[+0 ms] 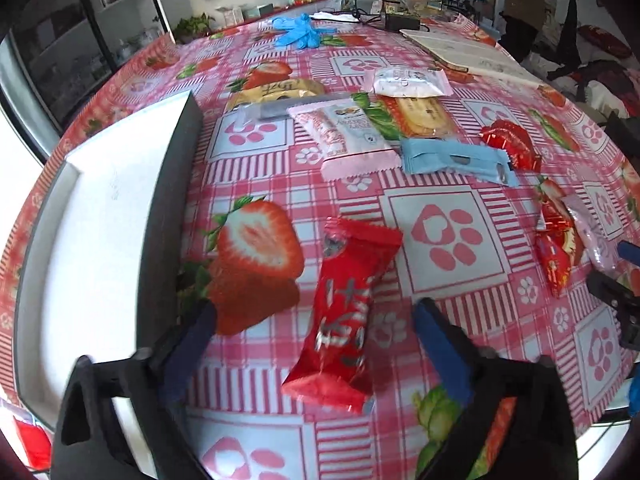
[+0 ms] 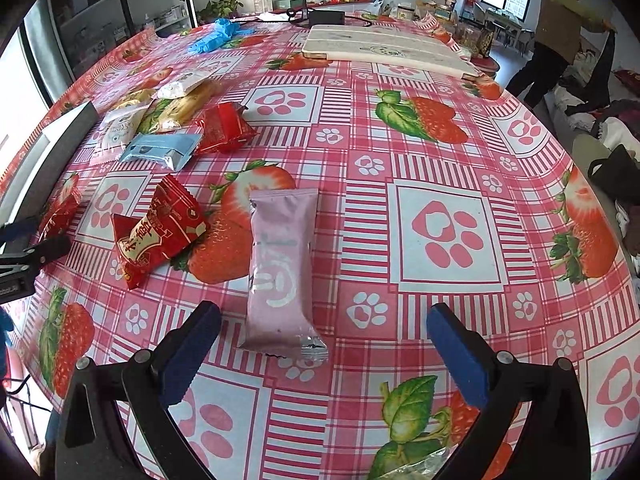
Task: Organize snacks
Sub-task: 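Grasp the red wrapper bar with the left gripper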
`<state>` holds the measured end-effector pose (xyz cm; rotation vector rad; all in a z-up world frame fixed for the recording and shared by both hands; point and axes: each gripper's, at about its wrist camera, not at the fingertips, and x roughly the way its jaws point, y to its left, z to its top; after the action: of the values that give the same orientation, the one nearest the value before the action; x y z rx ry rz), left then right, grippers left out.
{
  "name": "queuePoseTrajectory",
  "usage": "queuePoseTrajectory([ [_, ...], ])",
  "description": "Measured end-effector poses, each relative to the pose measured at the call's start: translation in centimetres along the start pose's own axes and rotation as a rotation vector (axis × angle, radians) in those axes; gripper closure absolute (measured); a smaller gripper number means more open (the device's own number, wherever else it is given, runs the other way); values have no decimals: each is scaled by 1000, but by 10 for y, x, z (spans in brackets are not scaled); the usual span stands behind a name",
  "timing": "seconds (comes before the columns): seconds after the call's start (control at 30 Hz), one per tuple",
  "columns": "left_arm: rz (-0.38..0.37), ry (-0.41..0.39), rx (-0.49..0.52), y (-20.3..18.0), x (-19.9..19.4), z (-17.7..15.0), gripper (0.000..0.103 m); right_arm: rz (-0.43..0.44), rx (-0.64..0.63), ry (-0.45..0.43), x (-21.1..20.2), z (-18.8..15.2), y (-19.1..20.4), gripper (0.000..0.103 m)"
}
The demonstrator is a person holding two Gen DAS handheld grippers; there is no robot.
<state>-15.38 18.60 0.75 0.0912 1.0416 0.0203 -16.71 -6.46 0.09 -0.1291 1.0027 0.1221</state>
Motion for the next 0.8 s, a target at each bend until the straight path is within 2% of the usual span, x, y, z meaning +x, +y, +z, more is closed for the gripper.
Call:
queuePoseTrajectory([
  [0.13,-73,-19,-40,2,8,4,0,4,-6,14,1,1,0,0],
  [0.37,-53,-109,-23,-2,6,-2,0,-3,9,46,7,12,1,0],
  [0.8,-49,-120,-26,-3,5,-2,0,-21,42,51,16,27,4,0],
])
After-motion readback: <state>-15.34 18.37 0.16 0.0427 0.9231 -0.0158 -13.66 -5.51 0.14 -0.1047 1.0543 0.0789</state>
